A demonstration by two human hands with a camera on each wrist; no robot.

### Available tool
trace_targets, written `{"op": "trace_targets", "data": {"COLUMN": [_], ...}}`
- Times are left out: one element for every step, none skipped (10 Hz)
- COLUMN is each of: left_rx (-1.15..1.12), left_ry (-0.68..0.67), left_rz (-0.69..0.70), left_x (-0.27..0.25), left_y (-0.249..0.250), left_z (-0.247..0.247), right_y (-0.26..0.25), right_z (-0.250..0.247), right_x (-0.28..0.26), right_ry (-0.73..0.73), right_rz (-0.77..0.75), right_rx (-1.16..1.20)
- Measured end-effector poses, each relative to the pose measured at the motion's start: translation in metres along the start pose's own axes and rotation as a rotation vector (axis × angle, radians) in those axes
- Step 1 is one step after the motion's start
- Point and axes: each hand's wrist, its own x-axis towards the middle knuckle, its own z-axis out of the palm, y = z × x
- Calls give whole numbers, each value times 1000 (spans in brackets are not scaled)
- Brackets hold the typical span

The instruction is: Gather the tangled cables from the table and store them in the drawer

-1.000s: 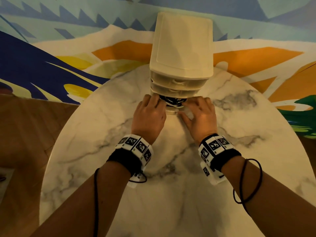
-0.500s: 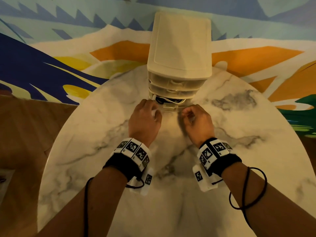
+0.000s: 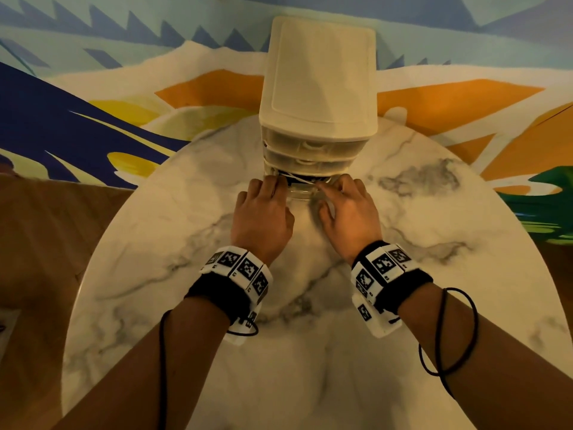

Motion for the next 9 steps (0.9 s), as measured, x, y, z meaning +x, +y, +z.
{"op": "trace_targets", "data": {"left_rx": [-1, -26, -177, -352, -430, -470, -482, -478, -523], "left_ry": [-47, -54, 47, 192, 95, -3, -133, -183, -156], "left_rz": [-3, -14, -17, -132, -214, -197, -199, -224, -289], "left_x": [-1, 0, -5, -16, -17, -6, 3, 2, -17], "left_y": [0, -1, -2, -5, -4, 0, 4, 2, -9], "left_z": [-2, -2, -4, -3, 1, 2, -1, -9, -21], "right_y": [1, -4, -6, -3, -3, 2, 4, 8, 12], "right_z": [4, 6, 5, 7, 11, 9, 5, 3, -2], "right_x": [1, 6, 8, -5, -12, -5, -3, -6, -12], "right_ry": [-5, -38, -67, 91, 188, 90, -109, -151, -103], "right_rz": [37, 70, 113, 256, 364, 354, 275, 253, 345], "right_rx": [-32, -98, -24, 303, 449, 459, 392, 399, 475]}}
